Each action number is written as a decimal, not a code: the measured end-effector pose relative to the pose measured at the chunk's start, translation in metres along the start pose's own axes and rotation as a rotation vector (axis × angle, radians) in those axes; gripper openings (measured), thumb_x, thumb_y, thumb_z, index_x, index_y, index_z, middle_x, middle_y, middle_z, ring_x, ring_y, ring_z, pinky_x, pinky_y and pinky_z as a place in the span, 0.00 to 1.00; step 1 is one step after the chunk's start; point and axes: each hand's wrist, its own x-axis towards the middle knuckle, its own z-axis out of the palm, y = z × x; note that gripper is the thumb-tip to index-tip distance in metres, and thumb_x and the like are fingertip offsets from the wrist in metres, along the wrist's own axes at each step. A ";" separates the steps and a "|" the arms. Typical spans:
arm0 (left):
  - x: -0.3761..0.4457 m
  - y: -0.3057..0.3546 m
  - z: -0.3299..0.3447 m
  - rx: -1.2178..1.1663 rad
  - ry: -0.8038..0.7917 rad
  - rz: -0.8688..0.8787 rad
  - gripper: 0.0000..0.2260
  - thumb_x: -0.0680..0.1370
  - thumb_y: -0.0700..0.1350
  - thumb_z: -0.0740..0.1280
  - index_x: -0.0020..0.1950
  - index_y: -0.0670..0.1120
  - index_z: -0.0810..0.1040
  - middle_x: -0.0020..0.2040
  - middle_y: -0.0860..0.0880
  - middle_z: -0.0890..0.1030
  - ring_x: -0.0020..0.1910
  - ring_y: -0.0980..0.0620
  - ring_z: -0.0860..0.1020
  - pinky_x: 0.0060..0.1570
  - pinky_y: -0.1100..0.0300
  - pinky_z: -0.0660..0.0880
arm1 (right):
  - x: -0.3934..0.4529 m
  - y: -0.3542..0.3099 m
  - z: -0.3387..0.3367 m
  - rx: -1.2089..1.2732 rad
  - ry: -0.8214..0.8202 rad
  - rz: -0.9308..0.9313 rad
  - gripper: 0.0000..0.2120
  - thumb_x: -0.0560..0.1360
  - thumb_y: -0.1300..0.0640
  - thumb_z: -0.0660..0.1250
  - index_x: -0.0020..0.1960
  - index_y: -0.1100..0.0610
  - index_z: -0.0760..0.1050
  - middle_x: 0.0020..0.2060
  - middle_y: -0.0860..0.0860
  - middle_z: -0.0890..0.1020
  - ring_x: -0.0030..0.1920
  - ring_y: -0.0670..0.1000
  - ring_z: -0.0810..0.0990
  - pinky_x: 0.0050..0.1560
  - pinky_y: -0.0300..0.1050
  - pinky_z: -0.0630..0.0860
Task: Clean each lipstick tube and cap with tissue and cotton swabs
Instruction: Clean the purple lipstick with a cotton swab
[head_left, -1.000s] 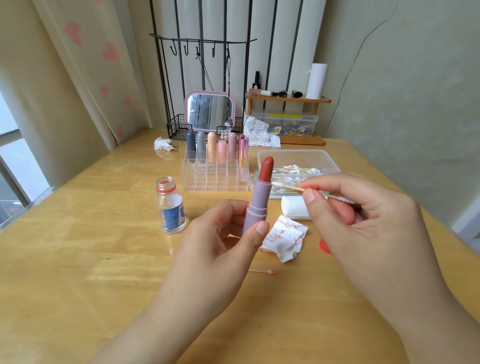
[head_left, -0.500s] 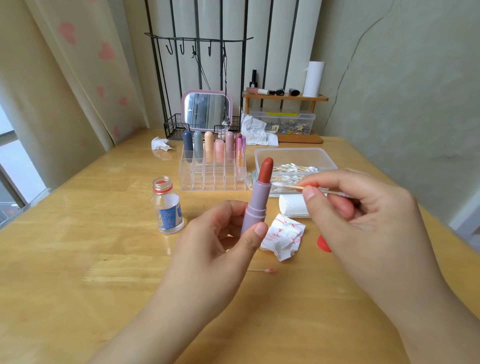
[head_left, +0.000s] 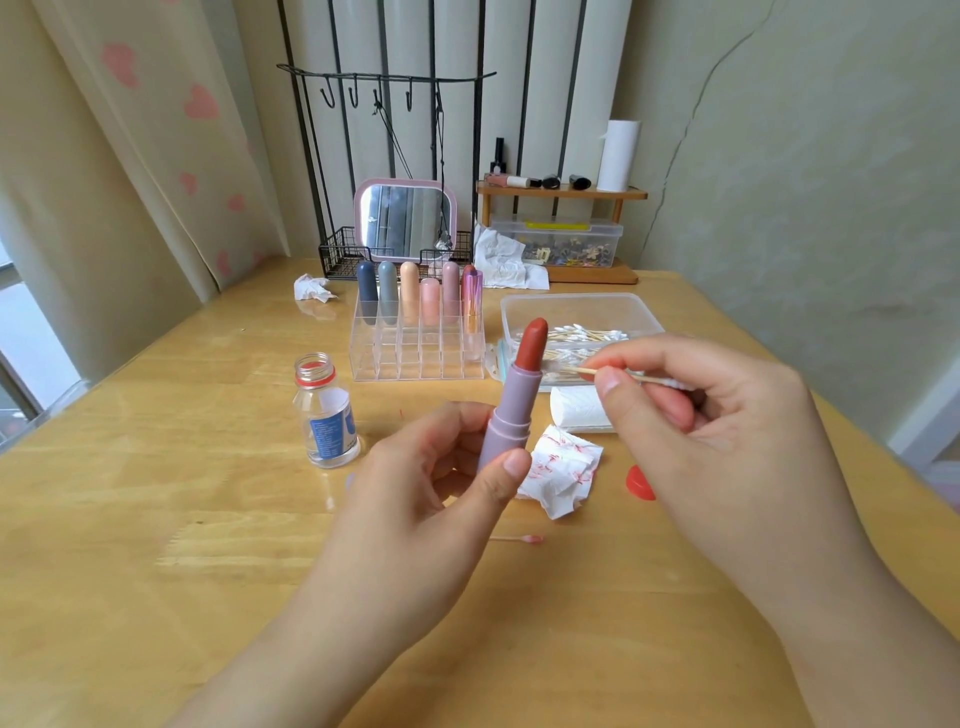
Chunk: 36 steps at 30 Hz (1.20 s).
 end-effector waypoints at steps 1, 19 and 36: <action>0.000 0.000 0.000 -0.001 -0.015 0.001 0.14 0.68 0.60 0.64 0.50 0.58 0.78 0.41 0.56 0.82 0.41 0.53 0.80 0.44 0.53 0.78 | 0.000 0.000 0.000 0.006 -0.004 0.006 0.06 0.72 0.56 0.65 0.40 0.48 0.80 0.22 0.36 0.71 0.25 0.45 0.65 0.26 0.54 0.75; 0.007 0.000 0.006 -0.658 -0.111 -0.279 0.12 0.71 0.49 0.65 0.51 0.45 0.80 0.32 0.51 0.71 0.29 0.54 0.66 0.31 0.63 0.69 | -0.003 -0.002 0.003 0.011 -0.004 0.014 0.05 0.71 0.55 0.65 0.40 0.48 0.80 0.20 0.39 0.68 0.24 0.45 0.65 0.26 0.48 0.72; 0.002 0.005 0.003 -0.718 -0.149 -0.216 0.10 0.74 0.47 0.61 0.49 0.41 0.74 0.36 0.47 0.73 0.30 0.52 0.66 0.33 0.63 0.70 | 0.001 -0.005 -0.001 0.077 -0.030 0.132 0.06 0.69 0.50 0.65 0.44 0.44 0.80 0.20 0.45 0.59 0.25 0.47 0.60 0.24 0.52 0.70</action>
